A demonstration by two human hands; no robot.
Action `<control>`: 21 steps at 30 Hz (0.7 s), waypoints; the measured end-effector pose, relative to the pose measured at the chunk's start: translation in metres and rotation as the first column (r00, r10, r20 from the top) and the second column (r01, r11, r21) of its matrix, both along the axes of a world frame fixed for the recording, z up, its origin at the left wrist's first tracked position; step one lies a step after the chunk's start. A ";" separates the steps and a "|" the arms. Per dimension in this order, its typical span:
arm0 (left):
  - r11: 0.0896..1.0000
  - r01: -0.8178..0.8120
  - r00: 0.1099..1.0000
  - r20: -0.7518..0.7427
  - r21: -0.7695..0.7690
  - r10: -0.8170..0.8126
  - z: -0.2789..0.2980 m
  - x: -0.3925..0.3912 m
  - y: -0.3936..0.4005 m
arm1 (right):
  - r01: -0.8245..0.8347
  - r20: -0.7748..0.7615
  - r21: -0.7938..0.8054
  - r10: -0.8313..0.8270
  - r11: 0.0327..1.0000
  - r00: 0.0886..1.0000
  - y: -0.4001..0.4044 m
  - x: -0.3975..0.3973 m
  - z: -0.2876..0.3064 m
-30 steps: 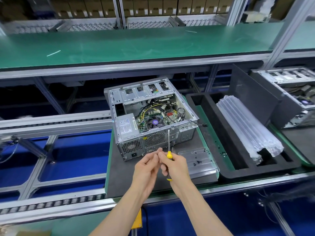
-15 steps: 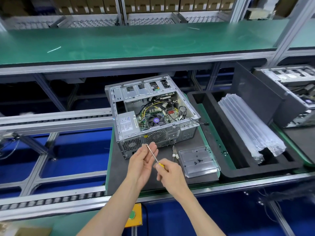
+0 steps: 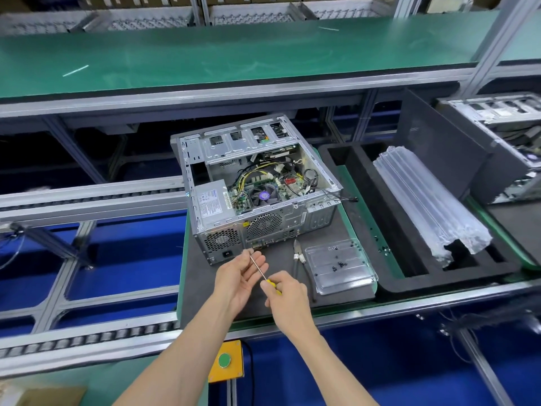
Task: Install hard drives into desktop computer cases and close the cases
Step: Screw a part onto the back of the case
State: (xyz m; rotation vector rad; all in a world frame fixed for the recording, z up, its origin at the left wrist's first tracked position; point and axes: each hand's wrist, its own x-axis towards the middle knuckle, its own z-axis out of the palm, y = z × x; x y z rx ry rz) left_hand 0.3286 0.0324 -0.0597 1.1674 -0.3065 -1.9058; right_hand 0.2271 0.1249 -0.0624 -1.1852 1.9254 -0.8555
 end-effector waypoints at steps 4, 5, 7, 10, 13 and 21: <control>0.996 -0.028 0.999 -0.022 0.082 0.030 -0.013 -0.008 -0.008 | 0.097 -0.014 -0.028 -0.097 0.995 0.995 -0.008 0.011 -0.012; 0.995 -0.035 0.999 -0.030 0.089 0.038 -0.015 -0.010 -0.012 | 0.107 -0.004 -0.034 -0.107 0.994 0.994 -0.010 0.014 -0.014; 0.994 -0.050 0.998 -0.041 0.099 0.055 -0.015 -0.014 -0.019 | 0.135 0.026 -0.051 -0.133 0.990 0.991 -0.014 0.018 -0.017; 0.993 -0.051 0.998 -0.037 0.102 0.055 -0.012 -0.016 -0.024 | 0.156 0.030 -0.061 -0.155 0.986 0.987 -0.019 0.020 -0.019; 0.994 -0.041 0.999 -0.016 0.098 0.043 -0.010 -0.016 -0.026 | 0.147 -0.020 -0.069 -0.148 0.987 0.989 -0.020 0.020 -0.020; 0.997 -0.018 1.000 0.006 0.076 0.017 -0.007 -0.015 -0.027 | 0.146 -0.124 -0.071 -0.154 0.987 0.980 -0.018 0.025 -0.013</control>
